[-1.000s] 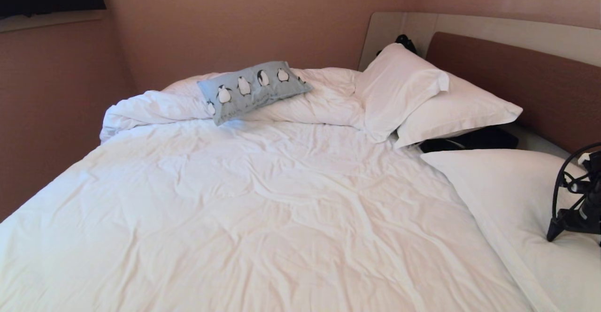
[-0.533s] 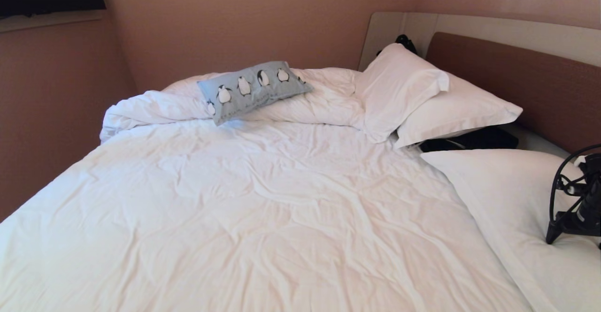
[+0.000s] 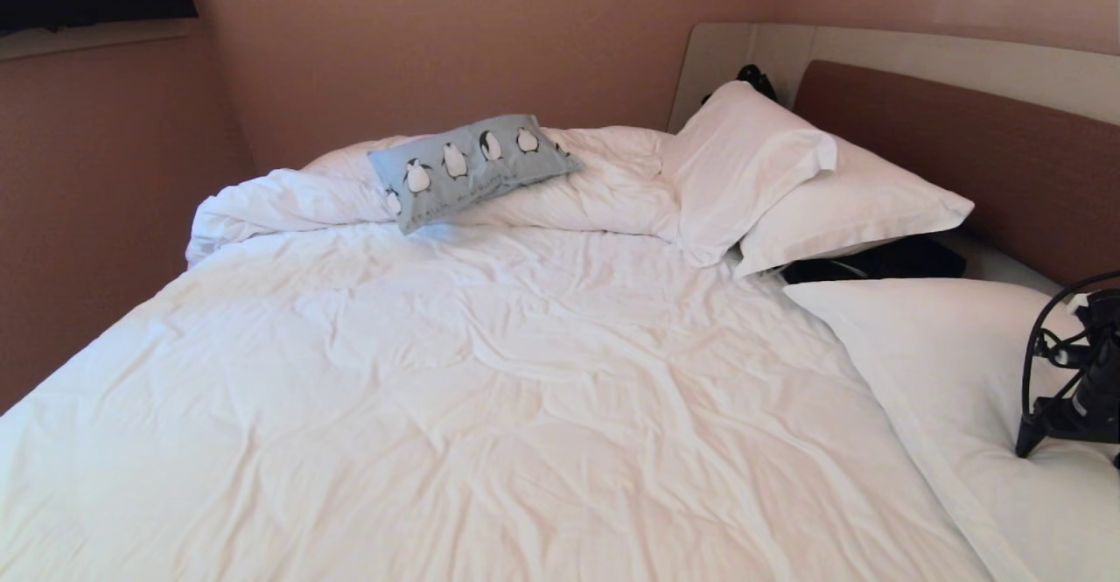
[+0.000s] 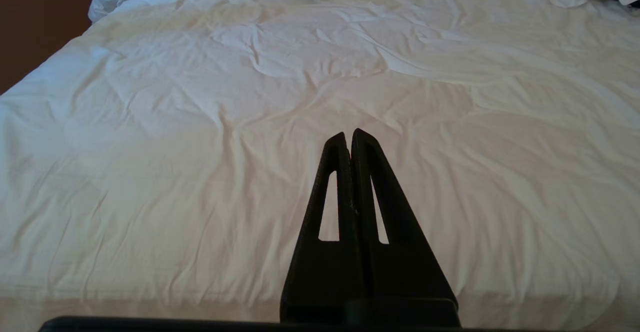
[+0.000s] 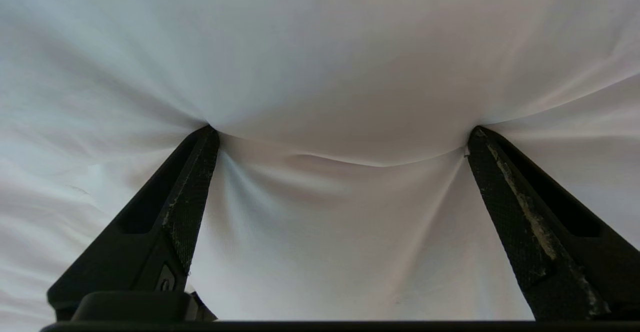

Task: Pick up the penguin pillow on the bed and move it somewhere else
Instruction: Pick up the pillow

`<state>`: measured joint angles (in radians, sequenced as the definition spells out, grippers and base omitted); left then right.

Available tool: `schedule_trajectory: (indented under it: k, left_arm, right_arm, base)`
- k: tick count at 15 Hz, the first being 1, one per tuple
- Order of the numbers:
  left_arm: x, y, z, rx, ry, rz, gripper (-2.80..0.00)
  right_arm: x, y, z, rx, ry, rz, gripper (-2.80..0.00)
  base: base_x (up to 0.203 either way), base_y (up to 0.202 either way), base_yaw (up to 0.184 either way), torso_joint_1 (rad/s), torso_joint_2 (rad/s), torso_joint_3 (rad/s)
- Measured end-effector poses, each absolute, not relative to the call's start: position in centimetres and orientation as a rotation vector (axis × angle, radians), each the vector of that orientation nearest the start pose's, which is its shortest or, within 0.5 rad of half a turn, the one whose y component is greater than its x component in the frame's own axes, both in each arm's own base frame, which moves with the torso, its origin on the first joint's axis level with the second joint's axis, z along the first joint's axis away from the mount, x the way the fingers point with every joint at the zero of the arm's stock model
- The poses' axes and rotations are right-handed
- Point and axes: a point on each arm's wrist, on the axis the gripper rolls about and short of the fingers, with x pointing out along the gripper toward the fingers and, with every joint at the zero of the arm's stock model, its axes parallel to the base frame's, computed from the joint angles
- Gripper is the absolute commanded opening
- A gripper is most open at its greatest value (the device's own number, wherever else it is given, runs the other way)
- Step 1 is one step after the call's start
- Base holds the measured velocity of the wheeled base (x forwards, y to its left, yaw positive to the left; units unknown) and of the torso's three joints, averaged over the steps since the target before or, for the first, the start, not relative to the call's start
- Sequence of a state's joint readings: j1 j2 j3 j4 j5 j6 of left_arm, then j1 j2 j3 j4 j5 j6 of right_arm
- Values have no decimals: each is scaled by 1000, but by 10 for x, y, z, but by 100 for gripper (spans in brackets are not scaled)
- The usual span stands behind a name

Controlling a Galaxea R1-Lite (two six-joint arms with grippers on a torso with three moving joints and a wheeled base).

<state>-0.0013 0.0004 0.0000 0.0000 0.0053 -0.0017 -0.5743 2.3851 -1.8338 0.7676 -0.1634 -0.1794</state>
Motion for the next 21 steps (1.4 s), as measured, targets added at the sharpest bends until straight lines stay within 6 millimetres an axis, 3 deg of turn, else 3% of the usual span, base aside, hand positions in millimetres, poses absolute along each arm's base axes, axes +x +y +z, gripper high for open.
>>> schedule_trajectory:
  k: [21]
  left_arm:
    - [-23, 0, 75, -2, 0, 4, -280]
  right_arm:
    - [363, -237, 71, 130, 1381, -494, 0]
  base:
    - [0, 0, 0, 0, 0, 0]
